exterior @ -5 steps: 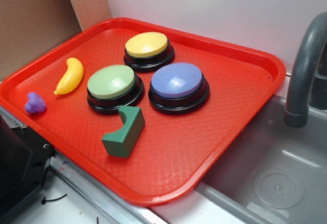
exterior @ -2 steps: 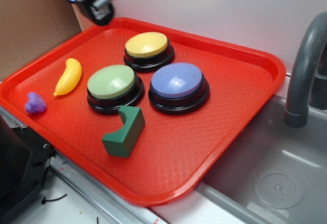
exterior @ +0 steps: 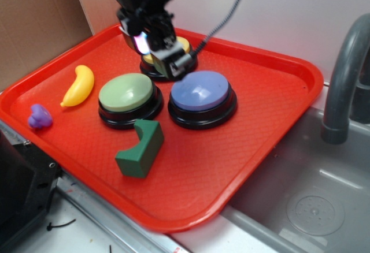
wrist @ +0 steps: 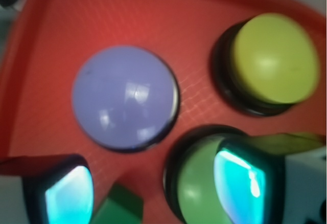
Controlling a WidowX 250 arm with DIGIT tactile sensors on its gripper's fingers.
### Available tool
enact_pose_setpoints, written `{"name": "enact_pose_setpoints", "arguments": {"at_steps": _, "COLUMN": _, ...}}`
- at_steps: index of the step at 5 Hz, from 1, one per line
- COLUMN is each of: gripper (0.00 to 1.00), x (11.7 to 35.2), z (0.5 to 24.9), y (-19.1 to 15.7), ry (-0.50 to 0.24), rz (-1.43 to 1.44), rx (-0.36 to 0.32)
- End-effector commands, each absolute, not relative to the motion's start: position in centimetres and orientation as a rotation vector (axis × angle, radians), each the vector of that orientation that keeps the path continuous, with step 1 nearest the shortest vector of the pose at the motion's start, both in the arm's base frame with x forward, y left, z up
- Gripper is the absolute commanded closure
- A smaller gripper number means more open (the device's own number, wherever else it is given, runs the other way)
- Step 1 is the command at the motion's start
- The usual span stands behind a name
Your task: Push the purple button.
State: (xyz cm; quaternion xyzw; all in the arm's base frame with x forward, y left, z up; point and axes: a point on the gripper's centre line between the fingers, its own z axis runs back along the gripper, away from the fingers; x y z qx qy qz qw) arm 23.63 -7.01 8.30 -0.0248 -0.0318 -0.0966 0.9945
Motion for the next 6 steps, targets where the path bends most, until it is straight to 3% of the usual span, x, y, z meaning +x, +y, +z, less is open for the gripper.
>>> {"name": "enact_pose_setpoints", "arguments": {"at_steps": 1, "gripper": 0.00, "x": 25.4, "z": 5.6, "y": -8.7, "ry": -0.062, "rz": -0.198, "rx": -0.074}}
{"name": "enact_pose_setpoints", "arguments": {"at_steps": 3, "gripper": 0.00, "x": 25.0, "z": 5.1, "y": -9.0, "ry": -0.053, "rz": -0.206, "rx": -0.064}}
{"name": "enact_pose_setpoints", "arguments": {"at_steps": 4, "gripper": 0.00, "x": 24.8, "z": 6.3, "y": -8.5, "ry": -0.060, "rz": -0.219, "rx": -0.052}}
{"name": "enact_pose_setpoints", "arguments": {"at_steps": 6, "gripper": 0.00, "x": 23.2, "z": 12.0, "y": -7.1, "ry": -0.116, "rz": -0.169, "rx": 0.009}}
